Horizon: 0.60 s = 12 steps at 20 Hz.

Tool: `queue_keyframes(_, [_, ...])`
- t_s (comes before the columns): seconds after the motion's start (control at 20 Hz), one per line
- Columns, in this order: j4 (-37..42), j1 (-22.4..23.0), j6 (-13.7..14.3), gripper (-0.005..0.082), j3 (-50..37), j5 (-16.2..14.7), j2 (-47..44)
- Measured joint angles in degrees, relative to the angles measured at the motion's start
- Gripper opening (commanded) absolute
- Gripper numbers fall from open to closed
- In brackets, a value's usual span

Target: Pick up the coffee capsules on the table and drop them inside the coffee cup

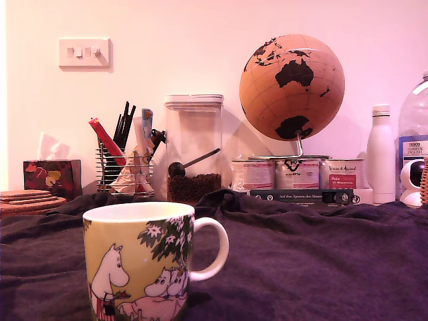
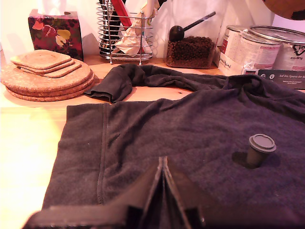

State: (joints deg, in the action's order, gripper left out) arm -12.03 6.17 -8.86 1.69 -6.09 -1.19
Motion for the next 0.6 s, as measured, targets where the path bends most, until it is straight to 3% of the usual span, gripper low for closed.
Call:
queue_keyframes(0.15, [9.6, 0.0, 0.0, -0.0020, -0.2, 0.3, 1.4])
queue_keyframes(0.45, [10.4, 0.0, -0.3, -0.0020, 0.3, 0.2, 1.4])
queue_keyframes(0.6, [12.2, 0.0, -3.2, -0.0020, 0.3, -1.7, 1.4])
